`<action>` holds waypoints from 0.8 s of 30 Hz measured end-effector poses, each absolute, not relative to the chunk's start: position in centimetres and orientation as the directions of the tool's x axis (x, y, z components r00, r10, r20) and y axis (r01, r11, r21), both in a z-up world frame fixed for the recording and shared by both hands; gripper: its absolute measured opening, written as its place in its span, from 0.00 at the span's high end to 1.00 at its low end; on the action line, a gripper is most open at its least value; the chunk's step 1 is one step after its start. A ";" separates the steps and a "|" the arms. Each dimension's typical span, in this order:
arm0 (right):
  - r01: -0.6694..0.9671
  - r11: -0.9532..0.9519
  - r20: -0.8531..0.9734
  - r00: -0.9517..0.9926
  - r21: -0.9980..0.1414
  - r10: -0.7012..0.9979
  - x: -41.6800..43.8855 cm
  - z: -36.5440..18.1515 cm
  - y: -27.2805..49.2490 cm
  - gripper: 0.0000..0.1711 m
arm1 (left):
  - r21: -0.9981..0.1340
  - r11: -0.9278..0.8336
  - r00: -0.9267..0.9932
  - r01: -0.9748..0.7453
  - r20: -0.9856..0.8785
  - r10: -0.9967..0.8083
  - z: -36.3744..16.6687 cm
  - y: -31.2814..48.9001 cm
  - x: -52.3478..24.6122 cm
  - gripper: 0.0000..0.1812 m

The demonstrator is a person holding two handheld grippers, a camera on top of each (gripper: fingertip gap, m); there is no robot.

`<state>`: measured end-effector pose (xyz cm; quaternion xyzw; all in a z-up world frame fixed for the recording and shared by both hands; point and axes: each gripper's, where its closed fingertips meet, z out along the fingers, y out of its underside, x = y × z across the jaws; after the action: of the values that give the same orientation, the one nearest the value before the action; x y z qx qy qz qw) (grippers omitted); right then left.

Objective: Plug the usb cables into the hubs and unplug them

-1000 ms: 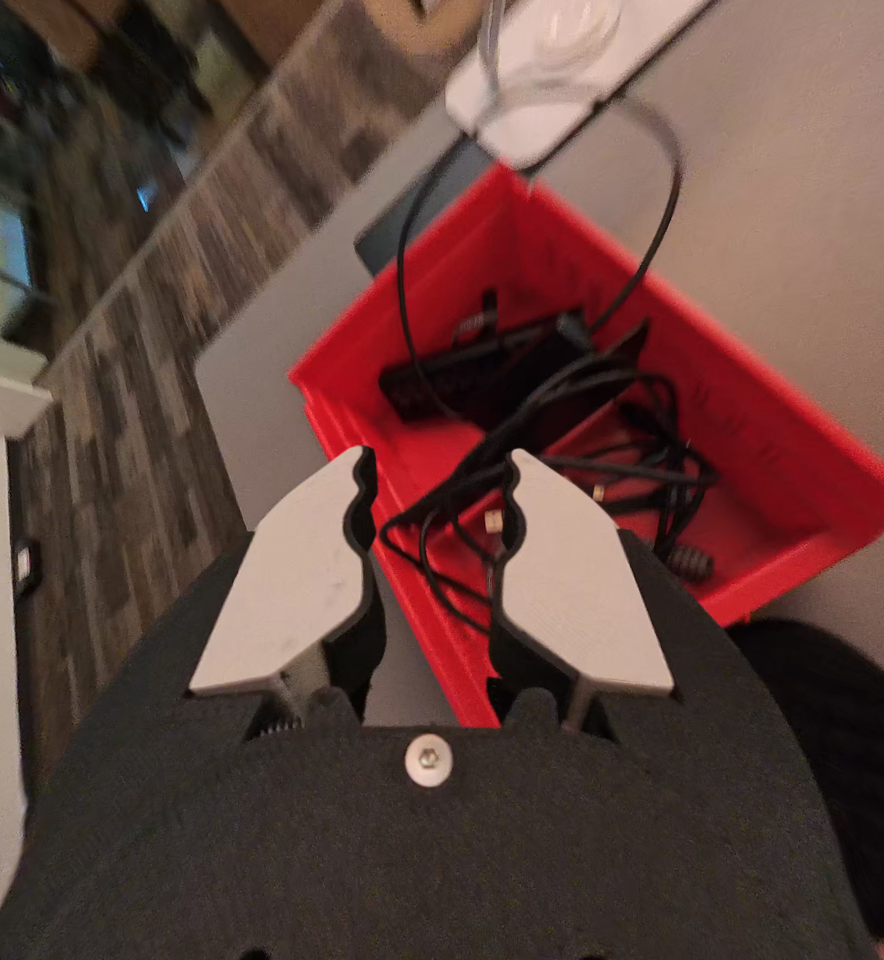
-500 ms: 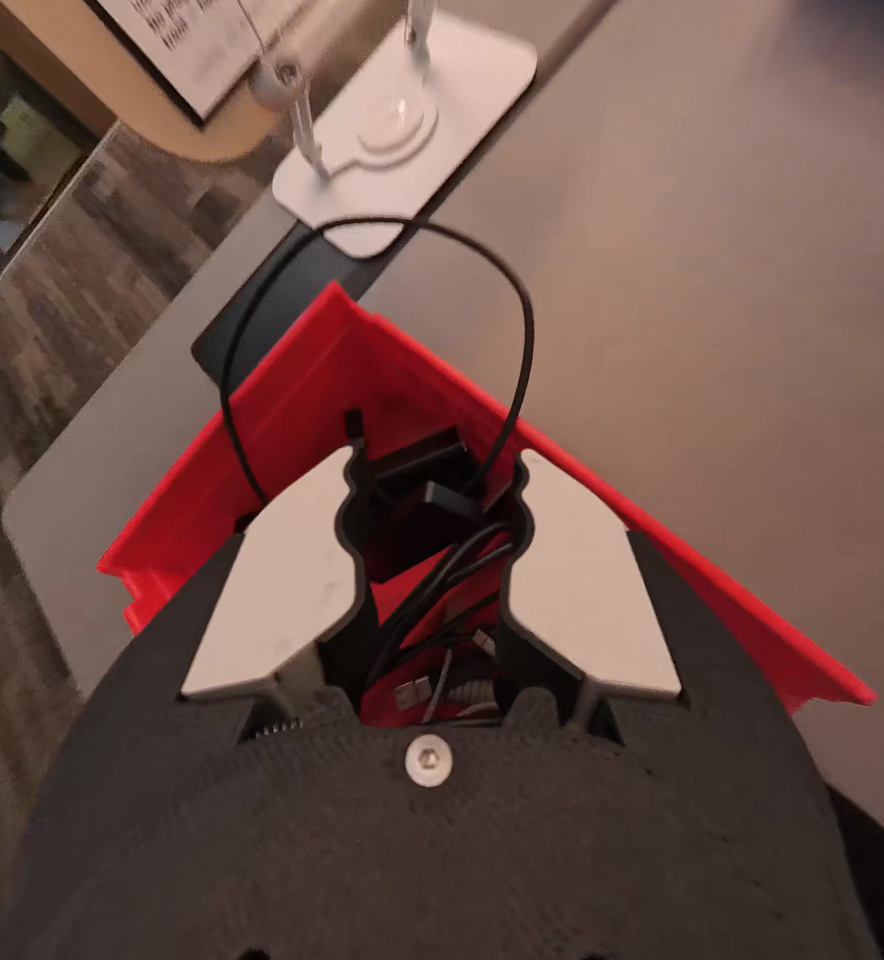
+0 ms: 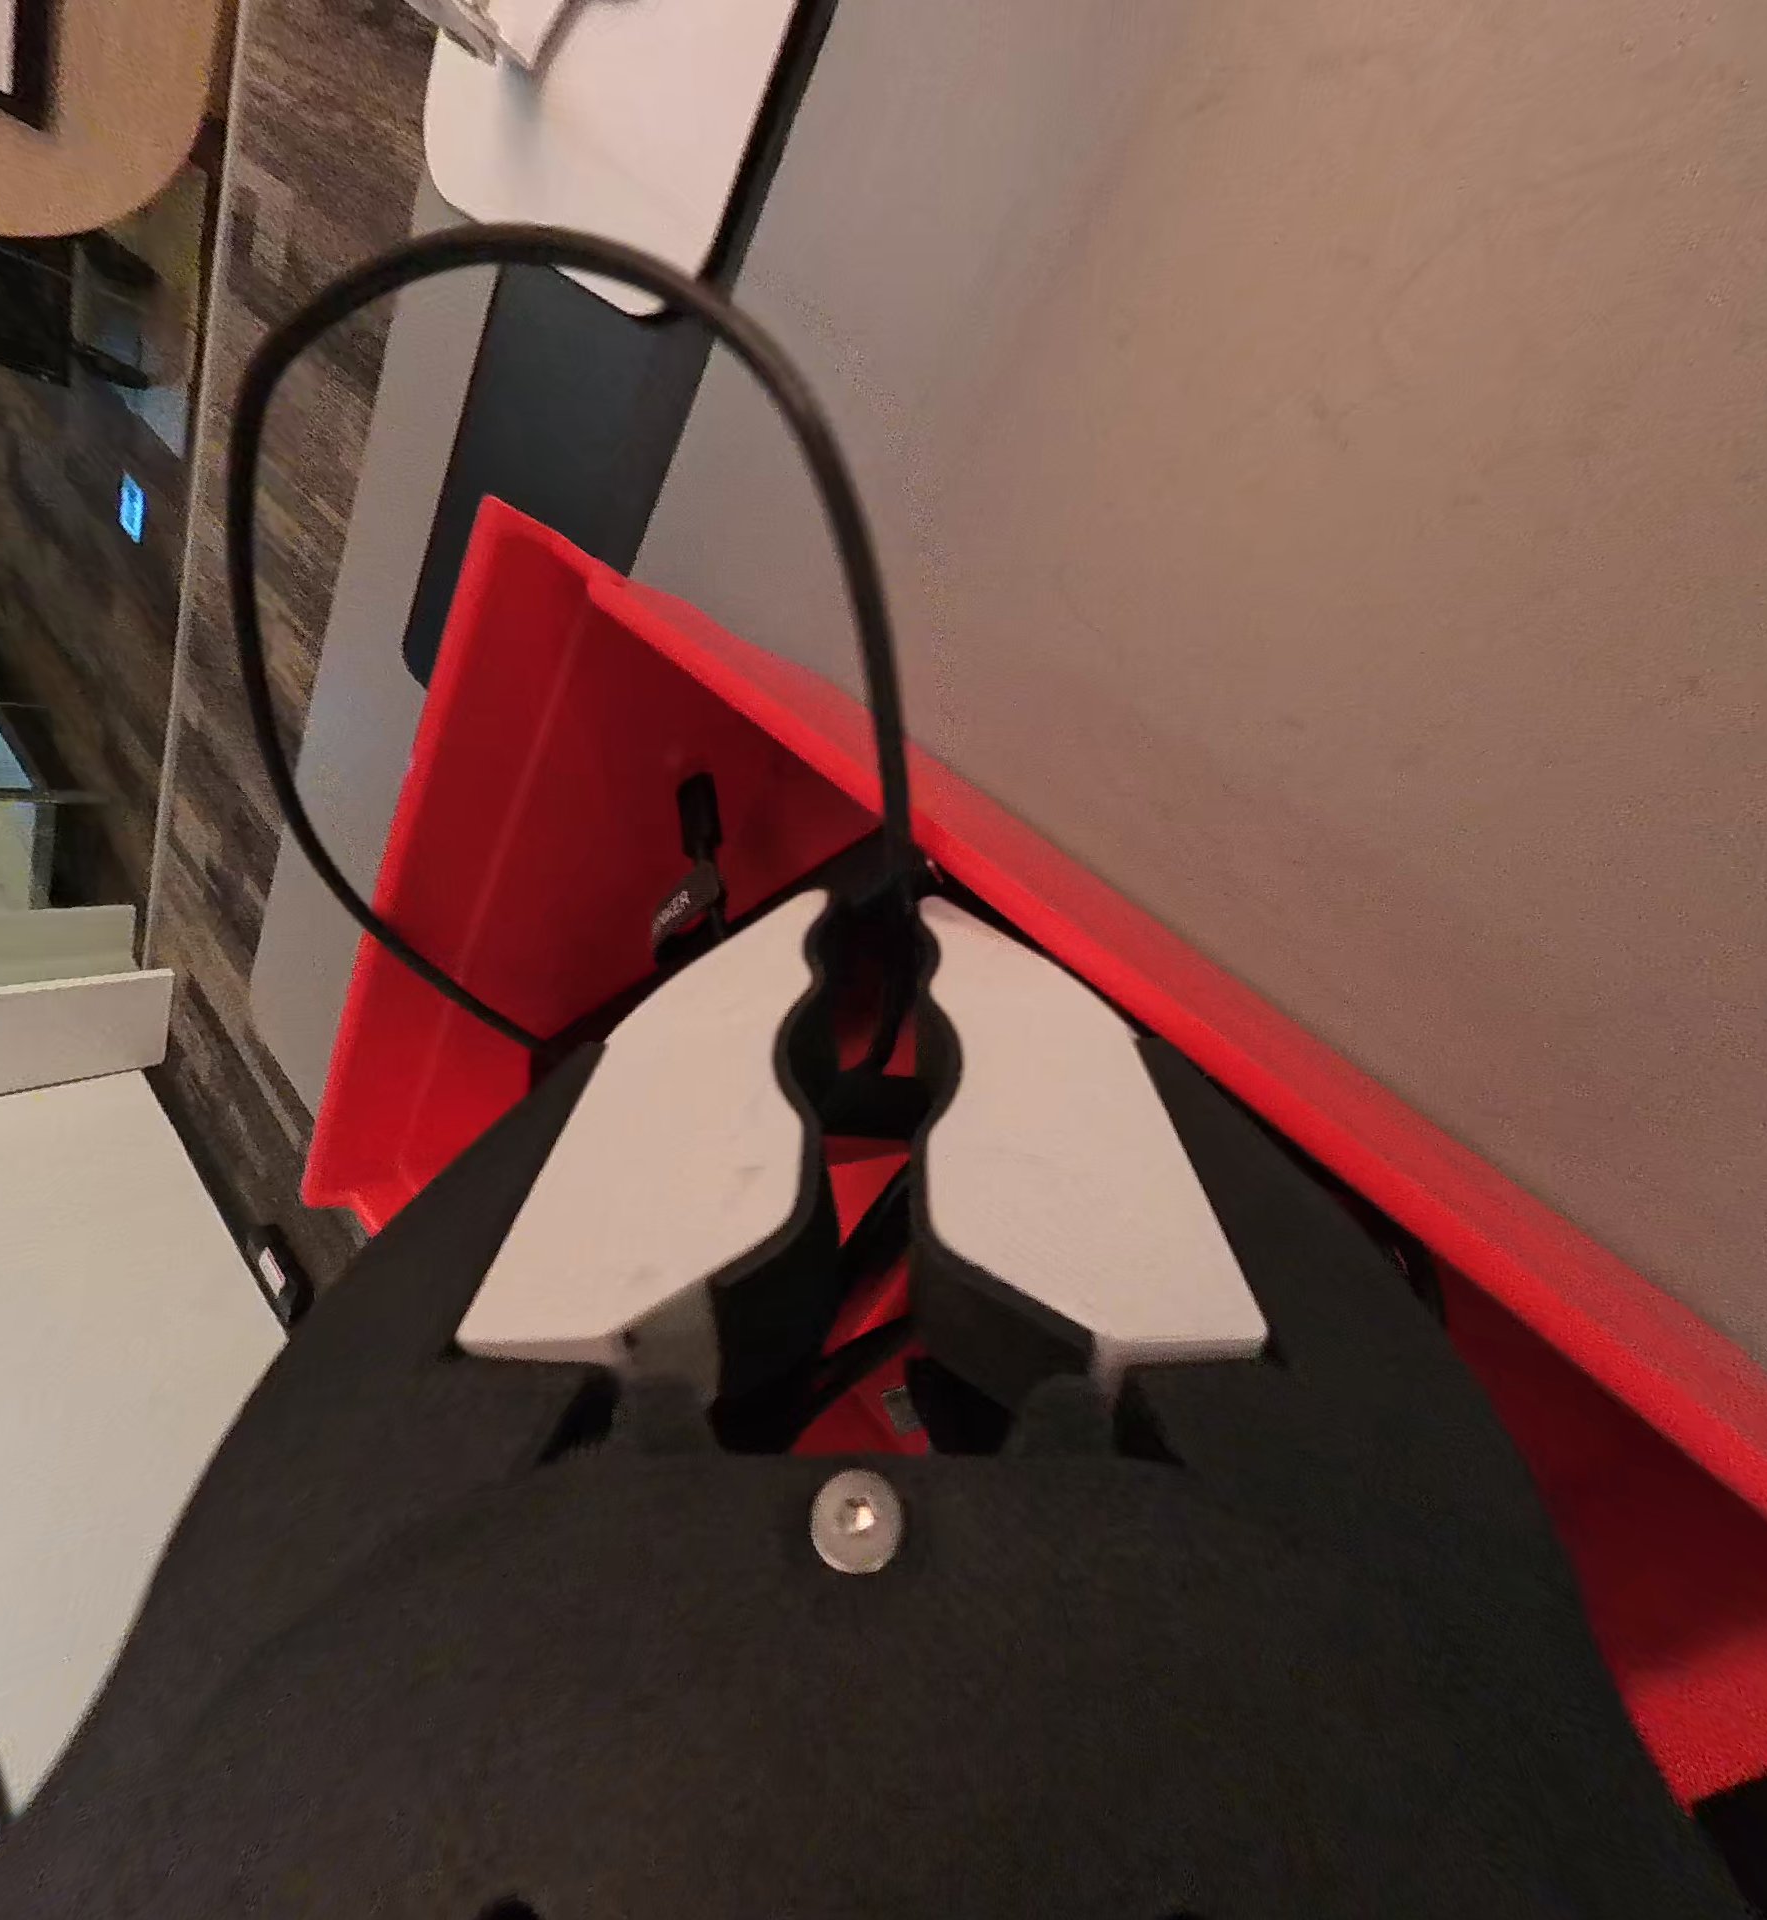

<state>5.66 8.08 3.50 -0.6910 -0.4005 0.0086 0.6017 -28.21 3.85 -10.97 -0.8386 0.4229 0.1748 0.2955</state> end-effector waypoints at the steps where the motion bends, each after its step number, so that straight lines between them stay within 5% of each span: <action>1: 0.548 0.045 0.474 0.676 -0.835 0.563 5.6 3.4 8.1 0.57 | -0.364 -0.461 0.586 -0.809 -0.548 -0.597 -10.6 4.0 -28.3 0.98; 6: 0.552 0.052 0.483 0.675 -0.832 0.558 5.8 3.6 8.1 0.57 | -0.584 -0.477 0.755 -0.656 -0.515 -0.407 -5.8 4.9 -31.0 0.98; 12: 0.553 0.043 0.479 0.679 -0.832 0.556 6.0 3.4 8.4 0.58 | -0.877 -0.392 0.937 -0.279 -0.160 -0.309 -0.2 4.2 -32.6 0.99; 24: 0.559 0.051 0.480 0.657 -0.827 0.582 4.8 2.9 8.1 0.58 | -0.978 -0.054 0.925 -0.201 -0.171 -0.339 10.1 -0.6 -28.2 0.99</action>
<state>4.82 8.06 2.86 -0.6888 -0.4140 0.0094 0.5950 -28.15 -0.58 10.11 -0.7241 0.1862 -0.0522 0.6620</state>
